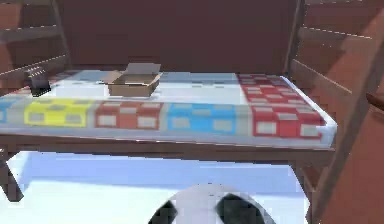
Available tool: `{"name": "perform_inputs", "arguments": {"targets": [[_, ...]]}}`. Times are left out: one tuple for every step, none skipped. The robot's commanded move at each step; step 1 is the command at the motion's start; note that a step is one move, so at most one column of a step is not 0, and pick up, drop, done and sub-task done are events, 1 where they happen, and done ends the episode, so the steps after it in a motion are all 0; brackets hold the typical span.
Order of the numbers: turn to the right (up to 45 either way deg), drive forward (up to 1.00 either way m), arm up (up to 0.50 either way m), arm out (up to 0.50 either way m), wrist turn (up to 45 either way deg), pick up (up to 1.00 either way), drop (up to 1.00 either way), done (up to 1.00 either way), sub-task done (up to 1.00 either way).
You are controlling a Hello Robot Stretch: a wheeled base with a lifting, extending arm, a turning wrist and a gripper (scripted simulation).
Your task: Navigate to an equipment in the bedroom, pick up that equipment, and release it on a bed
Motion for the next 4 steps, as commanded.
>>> {"name": "perform_inputs", "arguments": {"targets": [[-39.0,0.0,0.0,0.0,0.0,0.0,0.0,0.0,0.0],[0.0,0.6,0.0,0.0,0.0,0.0,0.0,0.0,0.0],[45.0,0.0,0.0,0.0,0.0,0.0,0.0,0.0,0.0],[42.0,0.0,0.0,0.0,0.0,0.0,0.0,0.0,0.0]]}}
